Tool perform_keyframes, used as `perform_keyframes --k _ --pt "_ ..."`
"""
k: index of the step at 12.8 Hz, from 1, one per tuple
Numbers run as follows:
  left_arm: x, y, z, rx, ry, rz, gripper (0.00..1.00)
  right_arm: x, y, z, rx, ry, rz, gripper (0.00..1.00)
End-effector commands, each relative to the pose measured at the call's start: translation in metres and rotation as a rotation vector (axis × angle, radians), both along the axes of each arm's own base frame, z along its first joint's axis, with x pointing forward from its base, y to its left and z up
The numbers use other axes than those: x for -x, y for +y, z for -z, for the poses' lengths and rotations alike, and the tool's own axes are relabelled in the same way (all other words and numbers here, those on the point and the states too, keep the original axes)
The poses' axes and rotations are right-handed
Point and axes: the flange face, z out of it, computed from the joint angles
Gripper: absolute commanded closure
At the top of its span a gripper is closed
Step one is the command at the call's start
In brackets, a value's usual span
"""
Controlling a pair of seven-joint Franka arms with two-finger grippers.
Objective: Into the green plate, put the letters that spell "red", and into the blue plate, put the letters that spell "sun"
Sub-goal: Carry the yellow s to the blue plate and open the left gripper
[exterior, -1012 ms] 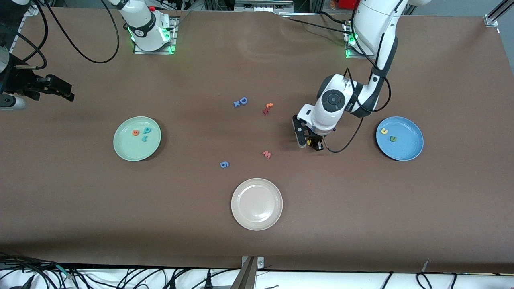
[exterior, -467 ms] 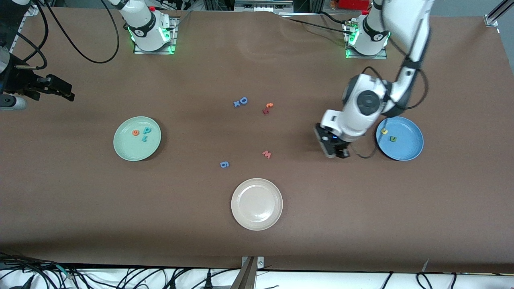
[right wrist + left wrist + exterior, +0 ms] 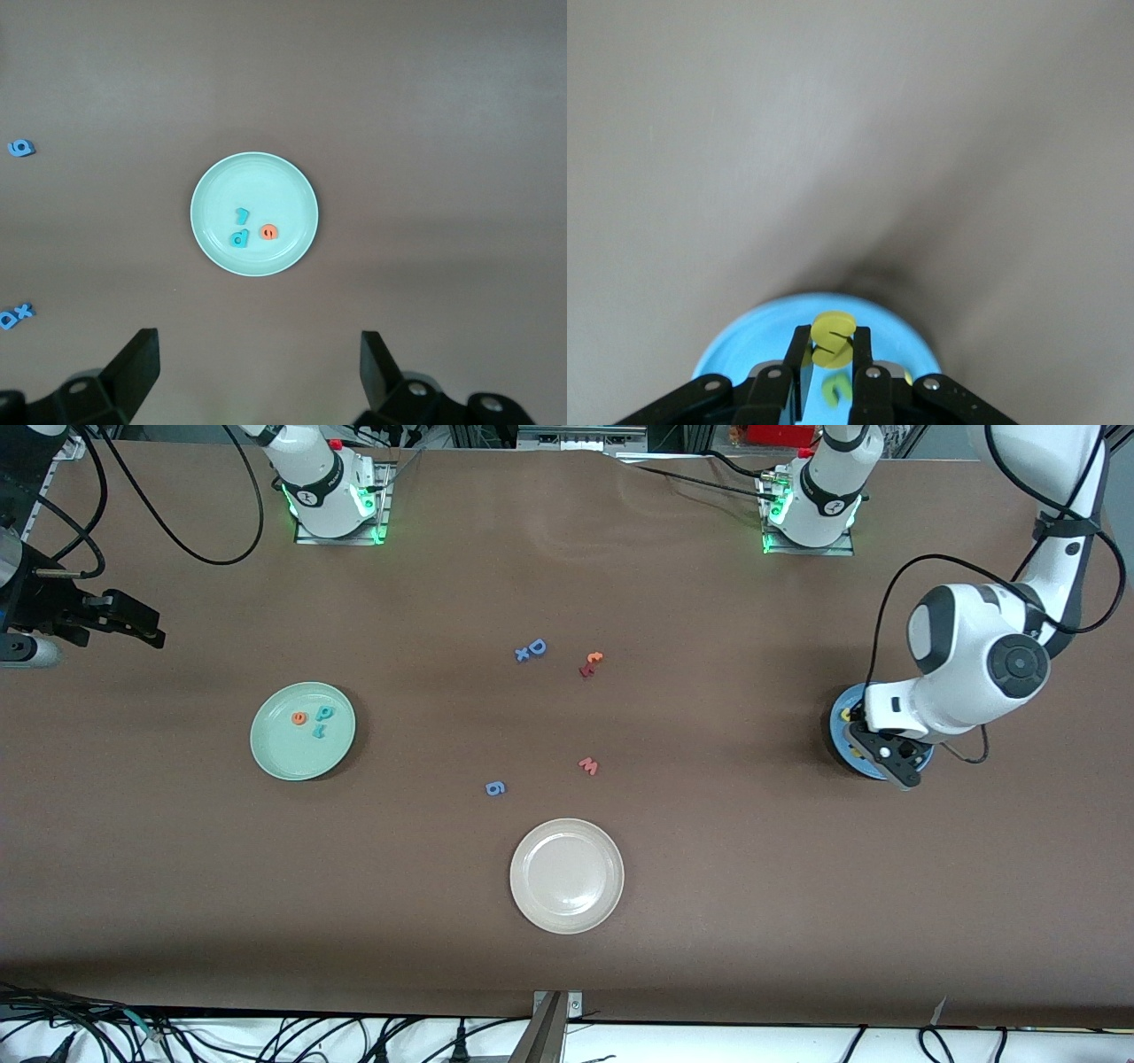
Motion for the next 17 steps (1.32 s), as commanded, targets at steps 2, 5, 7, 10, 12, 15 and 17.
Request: perform_keyframes --k 2,5,7,10,12,15,17 --pt "0.029 0.040 0.048 -0.019 0.101 -0.112 0.82 -0.002 -0.001 -0.004 -0.019 0.005 0.000 0.00" --pt "0.037 0.062 0.067 -0.022 0.140 -0.151 0.71 -0.001 0.000 -0.004 -0.019 0.003 -0.001 0.00" --pt "0.032 0.062 0.056 -0.021 0.117 -0.154 0.00 -0.001 0.000 -0.004 -0.019 0.003 -0.007 0.00" --pt "0.008 0.050 -0.016 -0.004 -0.027 -0.135 0.00 -0.001 0.000 -0.004 -0.020 0.006 -0.007 0.00" --pt "-0.006 0.039 -0.072 0.004 -0.115 -0.152 0.00 -0.001 0.000 -0.004 -0.020 0.008 -0.007 0.00" --pt "-0.015 0.033 -0.131 0.018 -0.114 -0.281 0.00 0.000 0.000 -0.003 -0.020 0.015 -0.009 0.00" --pt "-0.016 0.020 -0.177 0.030 -0.096 -0.359 0.00 0.000 0.000 -0.003 -0.018 0.016 -0.007 0.00"
